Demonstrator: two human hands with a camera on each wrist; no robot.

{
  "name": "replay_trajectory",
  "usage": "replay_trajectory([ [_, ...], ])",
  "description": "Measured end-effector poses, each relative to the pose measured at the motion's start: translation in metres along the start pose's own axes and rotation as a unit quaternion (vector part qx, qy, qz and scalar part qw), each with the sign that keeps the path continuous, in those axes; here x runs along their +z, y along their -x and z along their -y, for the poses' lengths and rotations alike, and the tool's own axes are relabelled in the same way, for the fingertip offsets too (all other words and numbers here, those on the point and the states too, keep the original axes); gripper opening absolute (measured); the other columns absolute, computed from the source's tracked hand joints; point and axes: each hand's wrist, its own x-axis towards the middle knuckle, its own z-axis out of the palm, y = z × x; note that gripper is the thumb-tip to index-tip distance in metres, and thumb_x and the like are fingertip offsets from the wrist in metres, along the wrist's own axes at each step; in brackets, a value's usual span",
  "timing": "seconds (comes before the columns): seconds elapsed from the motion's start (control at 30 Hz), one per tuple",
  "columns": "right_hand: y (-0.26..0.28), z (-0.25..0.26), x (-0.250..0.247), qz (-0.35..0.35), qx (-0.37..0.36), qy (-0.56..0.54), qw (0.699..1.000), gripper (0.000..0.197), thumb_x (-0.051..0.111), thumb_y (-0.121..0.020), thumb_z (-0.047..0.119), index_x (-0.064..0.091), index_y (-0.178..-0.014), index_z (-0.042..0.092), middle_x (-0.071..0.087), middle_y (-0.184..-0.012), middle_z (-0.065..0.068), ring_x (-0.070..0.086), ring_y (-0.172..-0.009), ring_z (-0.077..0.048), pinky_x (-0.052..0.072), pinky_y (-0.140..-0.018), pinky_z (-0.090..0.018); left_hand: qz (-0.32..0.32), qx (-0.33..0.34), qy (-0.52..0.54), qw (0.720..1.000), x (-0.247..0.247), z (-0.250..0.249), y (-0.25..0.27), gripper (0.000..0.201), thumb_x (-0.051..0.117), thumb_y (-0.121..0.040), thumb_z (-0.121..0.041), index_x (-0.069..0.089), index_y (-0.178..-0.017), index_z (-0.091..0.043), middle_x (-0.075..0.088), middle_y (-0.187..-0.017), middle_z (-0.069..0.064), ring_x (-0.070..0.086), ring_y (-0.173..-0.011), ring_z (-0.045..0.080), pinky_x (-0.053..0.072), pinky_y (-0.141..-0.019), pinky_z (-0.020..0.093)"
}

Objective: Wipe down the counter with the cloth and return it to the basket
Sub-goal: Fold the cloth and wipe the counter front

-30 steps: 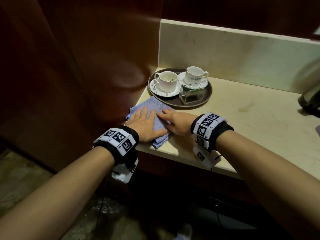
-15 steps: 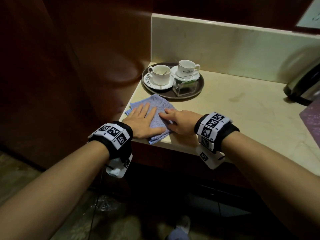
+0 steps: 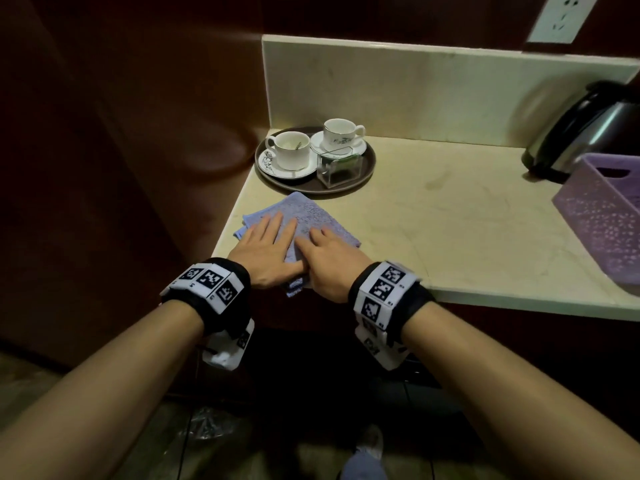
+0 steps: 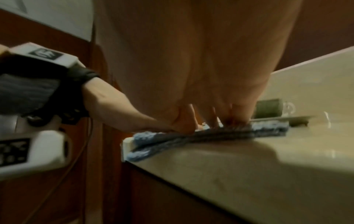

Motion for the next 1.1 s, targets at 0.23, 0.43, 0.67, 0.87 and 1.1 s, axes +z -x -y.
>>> replay_trajectory([
  [0.23, 0.018, -0.013, 0.017, -0.035, 0.000, -0.086, 0.996, 0.051, 0.034, -0.100, 0.025, 0.029, -0.150, 0.019, 0.021, -0.159, -0.013, 0.015, -0.148, -0.032, 0.017, -0.120, -0.042, -0.017, 0.026, -0.013, 0.999, -0.008, 0.003, 0.006, 0.098, 0.036, -0.082, -0.080, 0.003, -0.157, -0.027, 0.001, -0.164, 0.003, 0.003, -0.151, 0.021, 0.012, -0.119, 0.044],
  [0.43, 0.020, -0.033, 0.001, 0.025, -0.015, -0.113, 0.993, 0.053, 0.047, -0.099, 0.029, 0.034, -0.150, 0.025, 0.026, -0.159, -0.007, 0.018, -0.148, -0.026, 0.020, -0.117, -0.040, -0.076, 0.072, -0.004, 0.994, -0.024, 0.007, 0.000, 0.074, 0.055, -0.084, -0.062, 0.033, -0.148, -0.032, 0.024, -0.154, 0.009, 0.028, -0.140, 0.028, 0.028, -0.114, 0.042],
  [0.67, 0.046, -0.077, -0.019, -0.057, 0.024, -0.334, 0.940, 0.055, 0.039, -0.083, -0.008, 0.067, -0.124, 0.016, 0.060, -0.136, -0.005, 0.047, -0.134, -0.019, 0.031, -0.115, -0.030, 0.033, 0.092, 0.017, 0.995, -0.012, -0.007, 0.000, 0.063, 0.033, -0.102, -0.049, 0.002, -0.155, -0.037, -0.012, -0.163, 0.011, -0.011, -0.150, 0.023, -0.003, -0.120, 0.040],
  [0.87, 0.071, -0.094, -0.023, -0.050, -0.006, -0.180, 0.982, 0.042, 0.045, -0.089, 0.011, 0.061, -0.126, 0.021, 0.058, -0.137, -0.008, 0.048, -0.134, -0.020, 0.040, -0.105, -0.033, 0.041, 0.071, 0.012, 0.997, -0.010, -0.019, -0.003, 0.064, 0.030, -0.102, -0.050, -0.003, -0.155, -0.037, -0.014, -0.162, 0.013, -0.015, -0.150, 0.025, -0.003, -0.121, 0.042],
  [1.1, 0.058, -0.046, 0.018, -0.016, -0.100, 0.036, 0.994, 0.069, 0.051, -0.089, 0.028, 0.028, -0.148, 0.002, 0.034, -0.152, -0.015, 0.030, -0.141, -0.030, 0.023, -0.117, -0.042, -0.009, 0.036, -0.012, 0.999, 0.001, -0.028, -0.013, 0.065, 0.034, -0.098, -0.055, 0.007, -0.155, -0.037, 0.012, -0.159, 0.011, 0.015, -0.148, 0.027, 0.026, -0.115, 0.046],
])
